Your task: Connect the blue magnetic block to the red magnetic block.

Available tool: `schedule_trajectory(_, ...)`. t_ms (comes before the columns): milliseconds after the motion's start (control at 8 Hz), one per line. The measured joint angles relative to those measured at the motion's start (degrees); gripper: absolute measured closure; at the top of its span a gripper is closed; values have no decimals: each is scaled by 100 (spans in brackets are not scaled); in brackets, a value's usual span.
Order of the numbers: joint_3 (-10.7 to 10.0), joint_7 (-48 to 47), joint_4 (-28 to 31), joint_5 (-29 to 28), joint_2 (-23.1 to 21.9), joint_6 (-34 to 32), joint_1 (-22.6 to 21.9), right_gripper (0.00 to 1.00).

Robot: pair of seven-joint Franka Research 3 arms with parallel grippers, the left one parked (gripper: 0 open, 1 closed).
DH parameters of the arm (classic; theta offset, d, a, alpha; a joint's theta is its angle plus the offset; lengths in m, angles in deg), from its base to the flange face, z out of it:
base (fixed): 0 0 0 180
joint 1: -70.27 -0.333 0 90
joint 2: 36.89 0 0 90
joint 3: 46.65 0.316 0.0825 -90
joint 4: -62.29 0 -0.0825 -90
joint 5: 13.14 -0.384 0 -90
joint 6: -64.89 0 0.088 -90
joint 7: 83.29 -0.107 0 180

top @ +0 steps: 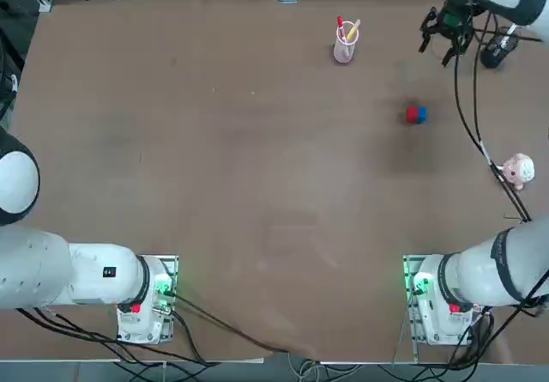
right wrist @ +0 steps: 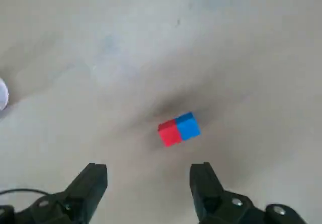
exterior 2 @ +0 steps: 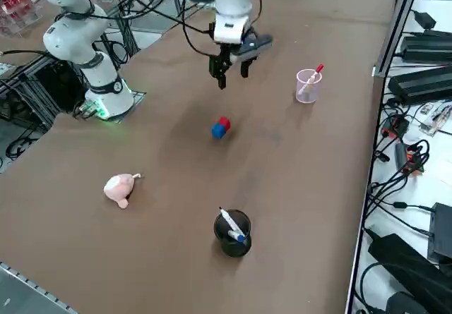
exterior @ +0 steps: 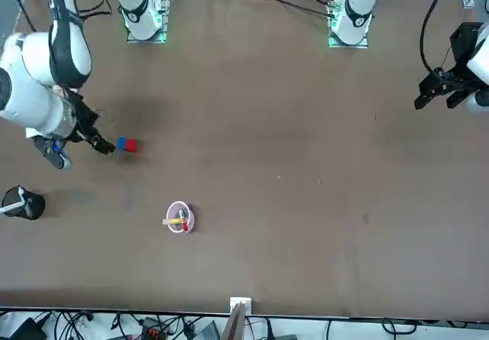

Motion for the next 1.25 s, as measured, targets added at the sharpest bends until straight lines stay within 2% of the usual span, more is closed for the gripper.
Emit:
schedule_trajectory(500, -130, 2109, -152, 55, -749, -311, 193, 0)
schedule_trajectory(875, -108, 2450, -665, 55, -1028, -737, 266, 0)
schedule_trajectory(1250, -50, 2582, -742, 88, -1390, -1229, 240, 0)
